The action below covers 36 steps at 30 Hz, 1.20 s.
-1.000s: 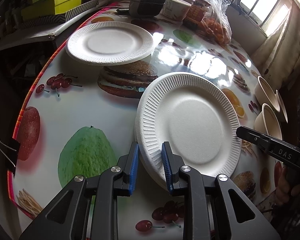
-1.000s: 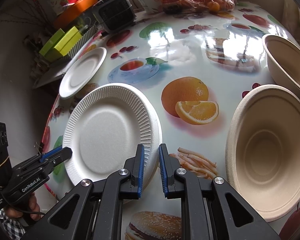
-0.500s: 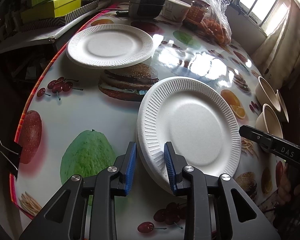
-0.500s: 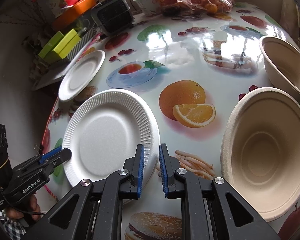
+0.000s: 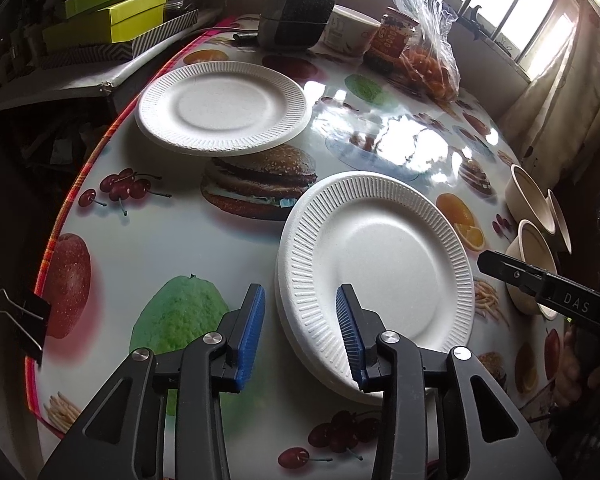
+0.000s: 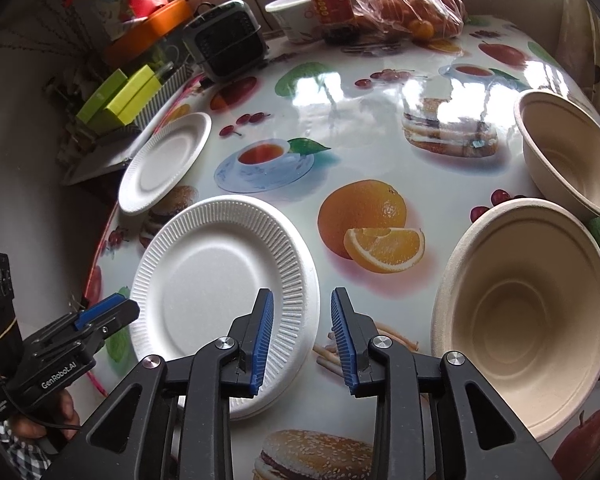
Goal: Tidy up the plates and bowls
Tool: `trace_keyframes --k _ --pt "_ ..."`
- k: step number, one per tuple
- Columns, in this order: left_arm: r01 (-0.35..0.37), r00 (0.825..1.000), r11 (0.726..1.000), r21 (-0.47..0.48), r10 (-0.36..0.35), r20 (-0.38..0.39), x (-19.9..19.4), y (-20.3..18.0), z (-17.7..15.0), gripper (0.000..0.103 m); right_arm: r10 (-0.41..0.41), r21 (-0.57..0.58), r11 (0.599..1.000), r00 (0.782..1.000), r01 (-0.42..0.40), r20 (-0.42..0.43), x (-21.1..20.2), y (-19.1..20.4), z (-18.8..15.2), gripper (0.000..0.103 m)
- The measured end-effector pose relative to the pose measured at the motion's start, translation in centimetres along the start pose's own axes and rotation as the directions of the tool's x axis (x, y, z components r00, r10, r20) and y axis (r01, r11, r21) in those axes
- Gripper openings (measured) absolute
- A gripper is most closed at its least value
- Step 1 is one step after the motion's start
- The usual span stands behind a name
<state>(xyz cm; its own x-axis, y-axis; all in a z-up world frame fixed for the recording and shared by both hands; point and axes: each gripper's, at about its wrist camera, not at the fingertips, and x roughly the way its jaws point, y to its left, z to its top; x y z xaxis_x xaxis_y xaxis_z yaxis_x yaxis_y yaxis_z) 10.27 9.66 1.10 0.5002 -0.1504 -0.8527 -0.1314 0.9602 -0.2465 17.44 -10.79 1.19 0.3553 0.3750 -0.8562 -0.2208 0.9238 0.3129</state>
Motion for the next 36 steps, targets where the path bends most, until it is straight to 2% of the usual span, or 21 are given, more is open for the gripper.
trace_keyframes --k 2,5,17,22,28,31,36 --pt "0.001 1.0 1.0 -0.004 -0.001 0.009 -0.3 0.2 0.3 0.039 0.004 -0.008 1.0 1.0 -0.004 0.011 -0.3 0.4 0.3 0.038" --pt "0.004 1.0 1.0 -0.016 -0.003 0.031 -0.9 0.8 0.9 0.039 0.016 -0.024 1.0 0.999 -0.015 0.033 -1.0 0.8 1.1 0.042" --pt "-0.039 0.991 0.995 -0.095 0.05 0.126 -3.3 5.5 5.1 0.039 0.097 -0.114 0.99 0.989 -0.084 0.112 -3.5 5.0 6.6 0.047" --pt "-0.06 0.983 0.99 -0.13 0.082 0.167 -4.4 8.0 7.2 0.039 0.133 -0.152 0.981 0.987 -0.119 0.087 -2.1 7.5 9.1 0.047" --pt "-0.039 0.978 0.989 -0.145 0.068 0.2 -5.3 10.4 9.2 0.039 0.244 -0.183 0.956 0.967 -0.228 0.068 0.2 10.6 11.6 0.047" --pt "-0.046 0.979 0.987 -0.152 0.075 0.191 -4.9 11.3 9.8 0.044 0.259 -0.167 0.954 0.965 -0.249 0.045 2.2 12.1 12.8 0.048" --pt "-0.027 0.986 0.982 -0.188 0.057 0.159 -3.5 12.6 10.5 0.044 0.211 -0.162 0.966 0.977 -0.204 0.028 5.2 13.3 14.8 0.048"
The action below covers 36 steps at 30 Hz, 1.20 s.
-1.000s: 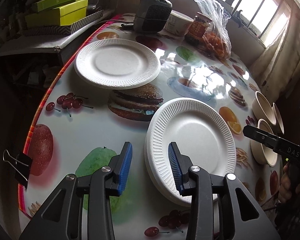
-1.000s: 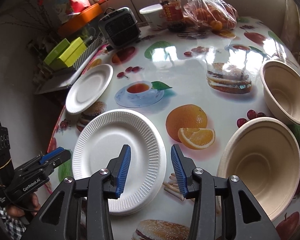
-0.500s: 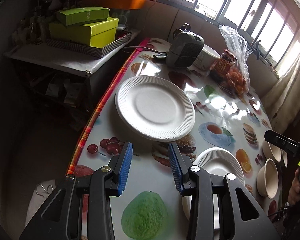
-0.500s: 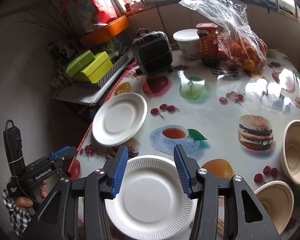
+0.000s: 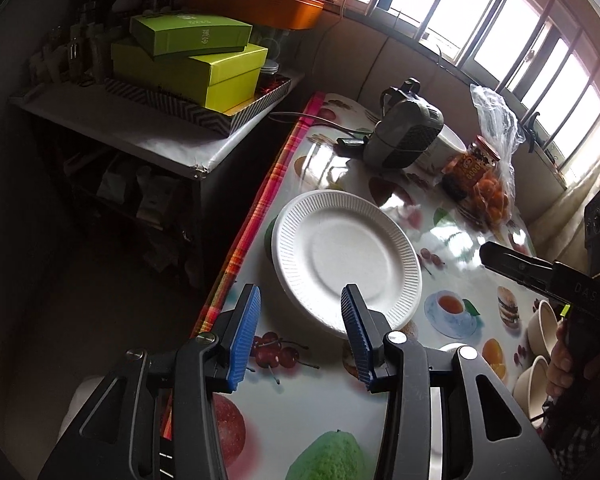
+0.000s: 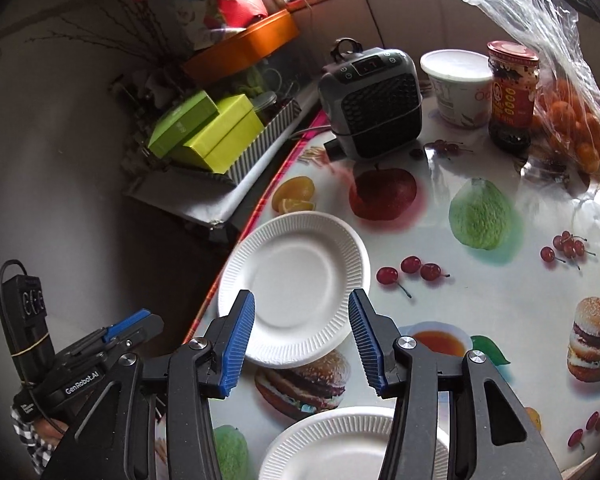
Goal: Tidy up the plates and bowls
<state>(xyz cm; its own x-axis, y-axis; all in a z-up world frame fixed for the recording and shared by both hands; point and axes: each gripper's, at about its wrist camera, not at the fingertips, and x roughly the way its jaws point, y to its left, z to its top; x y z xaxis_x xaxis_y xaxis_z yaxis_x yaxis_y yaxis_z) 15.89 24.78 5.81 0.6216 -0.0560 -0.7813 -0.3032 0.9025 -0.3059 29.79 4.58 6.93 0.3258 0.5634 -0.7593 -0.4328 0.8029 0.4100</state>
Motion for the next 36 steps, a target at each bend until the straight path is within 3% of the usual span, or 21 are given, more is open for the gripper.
trace_keyframes --k 7,12,17,24,36 --pt "-0.018 0.998 0.998 -0.064 0.015 -0.053 3.4 1.9 0.9 0.044 -0.076 0.034 0.996 0.995 0.078 -0.06 3.8 -2.3 1.3 0.048" --pt "-0.031 0.997 0.997 -0.075 0.026 -0.073 5.4 2.2 1.7 0.043 -0.076 0.054 0.995 0.993 0.081 -0.089 5.7 -3.6 1.8 0.046" --pt "0.003 0.995 0.996 -0.094 -0.013 -0.101 7.0 2.2 1.9 0.043 -0.079 0.056 0.995 0.989 0.086 -0.121 7.1 -4.3 1.7 0.034" --pt "0.004 0.992 0.995 -0.099 -0.016 -0.122 8.2 1.9 2.0 0.043 -0.054 0.071 0.995 0.988 0.065 -0.148 8.4 -4.7 1.5 0.031" --pt "0.011 0.989 0.994 -0.108 -0.027 -0.147 9.2 1.4 1.9 0.027 -0.036 0.093 0.994 0.985 0.053 -0.169 9.0 -5.2 1.1 0.023"
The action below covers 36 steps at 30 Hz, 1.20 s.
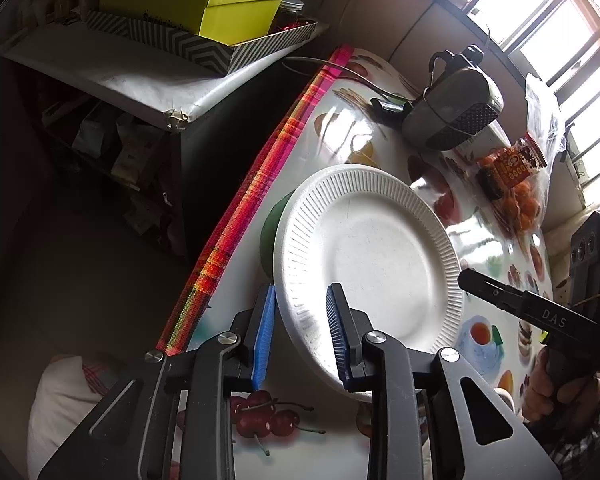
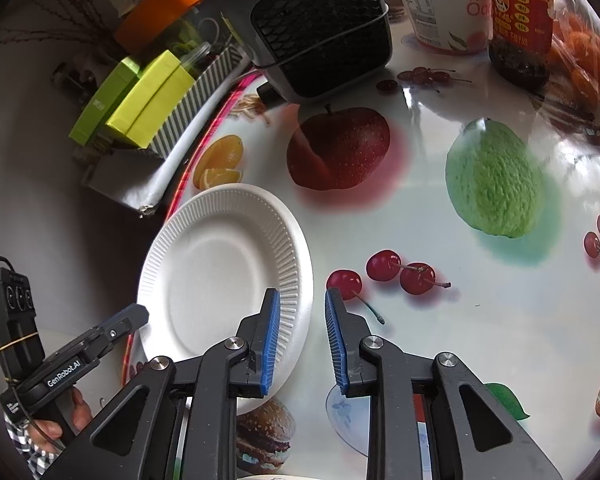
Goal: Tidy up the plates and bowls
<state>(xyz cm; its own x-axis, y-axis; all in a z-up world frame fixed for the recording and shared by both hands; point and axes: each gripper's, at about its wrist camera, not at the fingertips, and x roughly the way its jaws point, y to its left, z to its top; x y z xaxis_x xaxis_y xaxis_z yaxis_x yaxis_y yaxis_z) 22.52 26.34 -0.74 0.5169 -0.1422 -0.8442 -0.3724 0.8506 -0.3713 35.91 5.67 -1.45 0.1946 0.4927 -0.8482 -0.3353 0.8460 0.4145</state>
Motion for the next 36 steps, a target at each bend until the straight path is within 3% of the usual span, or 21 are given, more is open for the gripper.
trace_keyframes --k 8,36 --pt "0.0 1.0 1.0 -0.002 0.0 -0.003 0.2 0.0 -0.1 0.023 0.004 0.003 1.0 1.0 -0.004 -0.007 0.2 0.0 0.0 0.014" --pt "0.02 0.999 0.999 0.036 -0.021 0.037 -2.6 -1.8 -1.2 0.022 0.015 -0.004 1.0 0.998 -0.015 0.055 -4.3 0.4 -1.8 0.014"
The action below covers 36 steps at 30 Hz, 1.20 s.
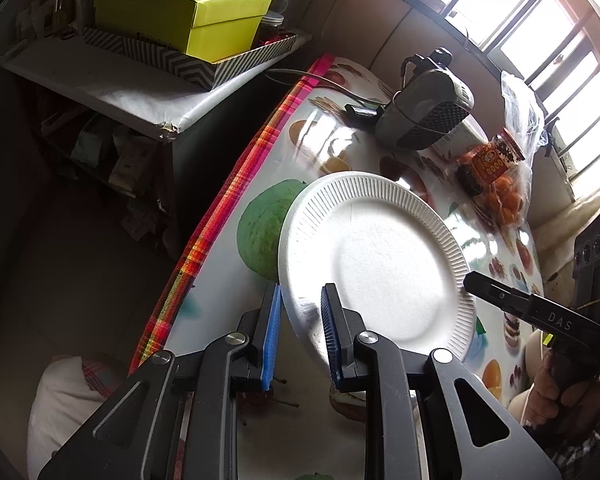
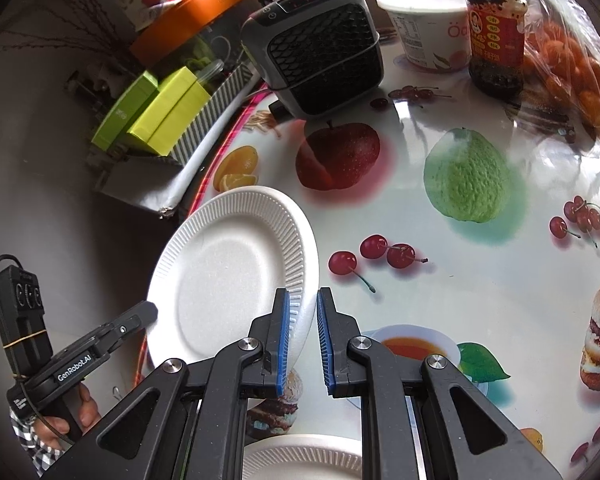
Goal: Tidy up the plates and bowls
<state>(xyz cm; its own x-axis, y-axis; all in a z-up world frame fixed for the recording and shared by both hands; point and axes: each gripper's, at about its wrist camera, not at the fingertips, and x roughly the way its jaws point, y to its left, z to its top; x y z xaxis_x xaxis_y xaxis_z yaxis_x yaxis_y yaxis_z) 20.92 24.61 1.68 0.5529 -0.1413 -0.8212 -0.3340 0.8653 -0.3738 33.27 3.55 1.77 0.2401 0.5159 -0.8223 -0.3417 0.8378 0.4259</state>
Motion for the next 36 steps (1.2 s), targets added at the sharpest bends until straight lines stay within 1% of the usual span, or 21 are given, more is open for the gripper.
trace_keyframes --k 10,20,26,36 --pt "0.022 0.999 0.999 0.042 -0.023 0.026 -2.1 -1.9 -1.4 0.022 -0.005 0.0 1.0 0.999 0.005 0.037 -3.1 -0.2 -1.9 0.014" --pt "0.044 0.998 0.996 0.078 -0.047 0.033 -3.4 -3.6 -3.6 0.022 -0.006 0.003 1.0 0.997 0.005 0.071 -6.2 -1.0 -4.8 0.014" --pt "0.063 0.997 0.993 0.101 -0.066 0.028 -3.9 -4.8 -5.2 0.022 -0.014 0.011 1.0 0.996 0.013 0.092 -7.9 -1.8 -6.8 0.014" --pt "0.093 0.995 0.987 0.133 -0.095 0.007 -4.1 -6.8 -7.6 0.022 -0.037 0.036 0.999 0.995 0.034 0.096 -9.9 -3.8 -10.4 0.014"
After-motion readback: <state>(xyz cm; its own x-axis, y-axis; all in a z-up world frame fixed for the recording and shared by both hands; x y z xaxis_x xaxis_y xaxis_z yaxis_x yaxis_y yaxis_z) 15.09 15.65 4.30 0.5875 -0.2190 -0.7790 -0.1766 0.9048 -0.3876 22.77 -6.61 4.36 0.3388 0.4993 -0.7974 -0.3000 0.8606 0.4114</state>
